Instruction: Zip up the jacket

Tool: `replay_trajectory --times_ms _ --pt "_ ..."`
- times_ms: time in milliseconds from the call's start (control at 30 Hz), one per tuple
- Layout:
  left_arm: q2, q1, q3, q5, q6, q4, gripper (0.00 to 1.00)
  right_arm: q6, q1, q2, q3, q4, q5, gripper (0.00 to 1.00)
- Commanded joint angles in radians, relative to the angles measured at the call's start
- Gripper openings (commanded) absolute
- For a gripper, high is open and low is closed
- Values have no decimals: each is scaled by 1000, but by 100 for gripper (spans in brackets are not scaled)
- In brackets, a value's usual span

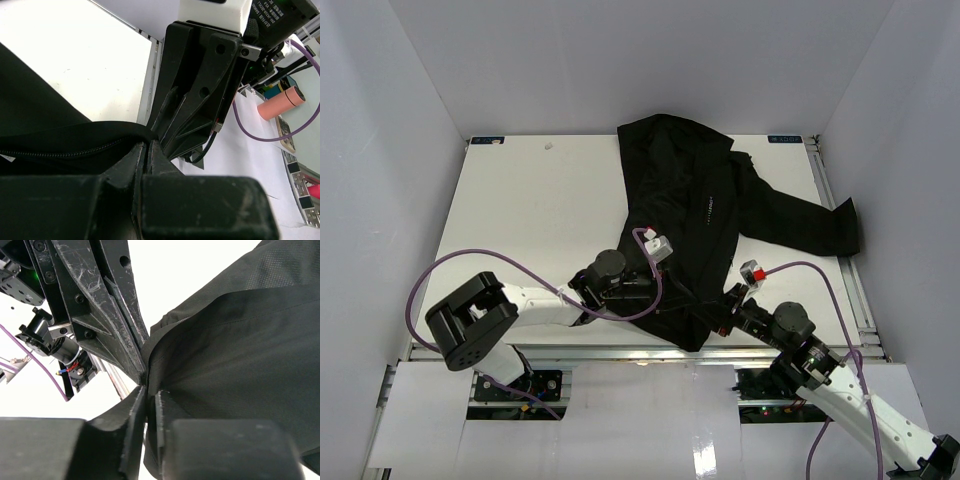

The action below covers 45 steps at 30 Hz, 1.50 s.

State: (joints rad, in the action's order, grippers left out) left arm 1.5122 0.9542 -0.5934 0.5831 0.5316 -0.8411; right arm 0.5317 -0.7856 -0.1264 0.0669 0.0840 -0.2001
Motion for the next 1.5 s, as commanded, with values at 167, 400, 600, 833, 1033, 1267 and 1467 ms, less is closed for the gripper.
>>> replay_trajectory --times_ms 167,400,600,833,1033,1267,1467 --pt "-32 -17 -20 -5 -7 35 0 -17 -2 7 3 34 -21 27" --pt "-43 -22 -25 -8 -13 48 0 -18 -1 78 -4 -42 16 30" --pt "-42 -22 -22 -9 -6 48 0 -22 -1 32 -2 -22 0 25" --pt "-47 -22 -34 -41 -6 90 0 -26 -1 13 97 -149 150 50" --pt "-38 -22 -45 -73 -6 129 0 -14 0 4 220 -276 254 59" --pt "-29 -32 -64 -64 21 175 0 -27 -1 7 227 -224 111 53" --pt "-78 -45 -54 -46 41 188 0 -5 -1 6 169 -145 30 46"
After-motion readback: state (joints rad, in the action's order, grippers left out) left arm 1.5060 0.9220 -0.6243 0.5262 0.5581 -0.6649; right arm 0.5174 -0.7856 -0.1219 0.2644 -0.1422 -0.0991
